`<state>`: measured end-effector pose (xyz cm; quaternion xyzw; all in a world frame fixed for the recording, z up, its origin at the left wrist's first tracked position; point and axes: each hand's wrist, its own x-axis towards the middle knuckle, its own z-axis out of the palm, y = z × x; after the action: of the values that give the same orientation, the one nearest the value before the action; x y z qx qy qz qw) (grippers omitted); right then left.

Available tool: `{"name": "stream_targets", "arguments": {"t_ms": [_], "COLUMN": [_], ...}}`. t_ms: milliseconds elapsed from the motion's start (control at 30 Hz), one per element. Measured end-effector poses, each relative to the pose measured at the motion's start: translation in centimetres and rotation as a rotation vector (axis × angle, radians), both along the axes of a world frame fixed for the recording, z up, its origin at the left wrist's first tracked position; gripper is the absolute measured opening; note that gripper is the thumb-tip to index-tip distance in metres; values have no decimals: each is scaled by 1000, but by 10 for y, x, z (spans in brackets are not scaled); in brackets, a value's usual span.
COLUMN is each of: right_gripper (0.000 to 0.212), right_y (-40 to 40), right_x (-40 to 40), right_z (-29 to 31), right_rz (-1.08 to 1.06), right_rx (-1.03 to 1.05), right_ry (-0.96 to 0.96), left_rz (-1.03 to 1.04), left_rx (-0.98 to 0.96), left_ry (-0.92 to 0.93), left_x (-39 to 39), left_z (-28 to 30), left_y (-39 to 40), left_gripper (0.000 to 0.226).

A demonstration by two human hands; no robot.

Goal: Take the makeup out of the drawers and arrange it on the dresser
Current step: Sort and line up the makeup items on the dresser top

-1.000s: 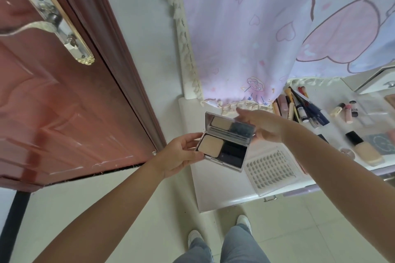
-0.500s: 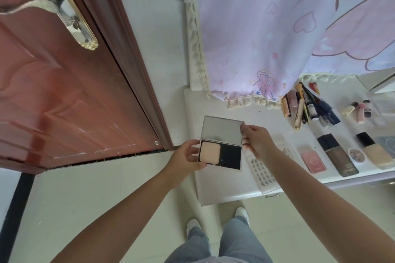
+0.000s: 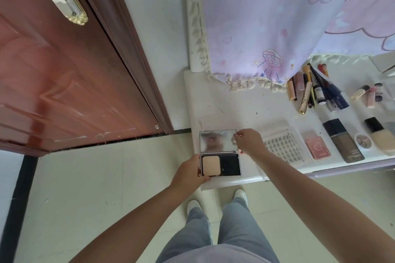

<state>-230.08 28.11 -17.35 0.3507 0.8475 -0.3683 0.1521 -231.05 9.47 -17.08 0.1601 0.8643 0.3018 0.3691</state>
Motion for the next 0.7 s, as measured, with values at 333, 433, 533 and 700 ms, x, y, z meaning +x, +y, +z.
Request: {"name": "stream_targets", "arguments": {"t_ms": [333, 433, 533, 700], "right_gripper": [38, 31, 17, 17], "right_y": [-5, -6, -5, -3], "right_x": [-3, 3, 10, 13], "right_z": [-7, -5, 4, 5], "right_rz": [84, 129, 127, 136], "right_rx": [154, 149, 110, 114], "right_ry": [15, 170, 269, 276], "left_rz": [-65, -39, -35, -65], "left_rx": [-111, -111, -111, -125], "left_ry": [59, 43, 39, 51], "left_x": [2, 2, 1, -2], "left_z": [-5, -7, -6, -5], "left_y": [2, 3, 5, 8], "left_gripper": [53, 53, 53, 55]}}
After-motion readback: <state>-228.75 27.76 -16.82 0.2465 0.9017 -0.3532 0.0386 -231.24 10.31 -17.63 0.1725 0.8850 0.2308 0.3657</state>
